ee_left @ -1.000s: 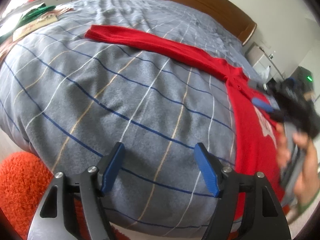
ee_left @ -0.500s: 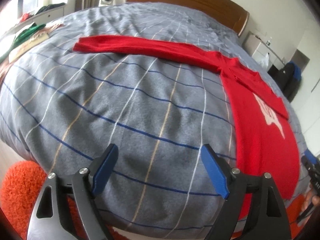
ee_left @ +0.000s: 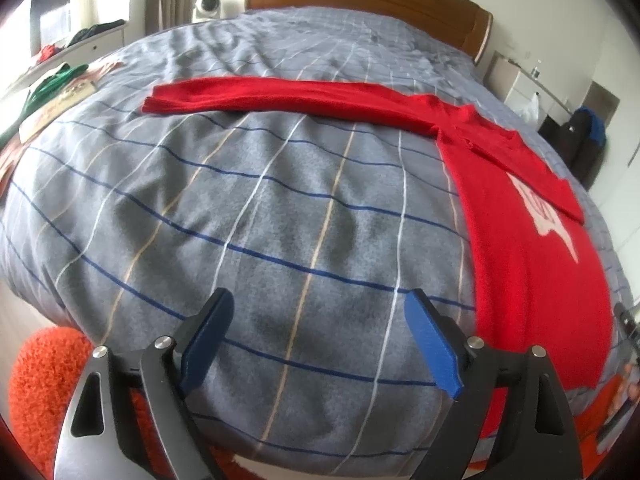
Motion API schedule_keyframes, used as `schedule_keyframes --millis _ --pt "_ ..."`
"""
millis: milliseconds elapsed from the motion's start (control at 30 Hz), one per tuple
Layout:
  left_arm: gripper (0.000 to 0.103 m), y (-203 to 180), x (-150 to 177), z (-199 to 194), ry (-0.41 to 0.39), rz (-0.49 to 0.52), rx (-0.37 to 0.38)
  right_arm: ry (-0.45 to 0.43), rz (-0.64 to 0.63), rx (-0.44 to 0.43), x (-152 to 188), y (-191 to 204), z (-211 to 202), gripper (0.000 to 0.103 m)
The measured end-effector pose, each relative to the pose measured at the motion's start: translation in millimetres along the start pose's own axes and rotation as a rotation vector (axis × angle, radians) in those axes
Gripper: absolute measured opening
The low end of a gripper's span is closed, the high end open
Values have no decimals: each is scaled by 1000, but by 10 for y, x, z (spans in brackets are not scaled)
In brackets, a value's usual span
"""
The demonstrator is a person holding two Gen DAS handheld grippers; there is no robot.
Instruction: Fold small clothes
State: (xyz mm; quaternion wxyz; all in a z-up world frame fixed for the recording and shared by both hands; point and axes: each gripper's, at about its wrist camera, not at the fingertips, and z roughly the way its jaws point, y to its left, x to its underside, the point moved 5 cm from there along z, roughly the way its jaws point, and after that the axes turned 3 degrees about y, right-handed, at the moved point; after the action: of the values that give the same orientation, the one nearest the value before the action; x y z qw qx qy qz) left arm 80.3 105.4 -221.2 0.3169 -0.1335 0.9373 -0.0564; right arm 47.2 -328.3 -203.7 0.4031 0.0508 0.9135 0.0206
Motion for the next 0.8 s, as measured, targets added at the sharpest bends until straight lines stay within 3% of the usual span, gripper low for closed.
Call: schedule_keyframes --millis 800 --pt "89 51 -2 37 7 -19 -7 -21 -43 2 87 124 -20 78"
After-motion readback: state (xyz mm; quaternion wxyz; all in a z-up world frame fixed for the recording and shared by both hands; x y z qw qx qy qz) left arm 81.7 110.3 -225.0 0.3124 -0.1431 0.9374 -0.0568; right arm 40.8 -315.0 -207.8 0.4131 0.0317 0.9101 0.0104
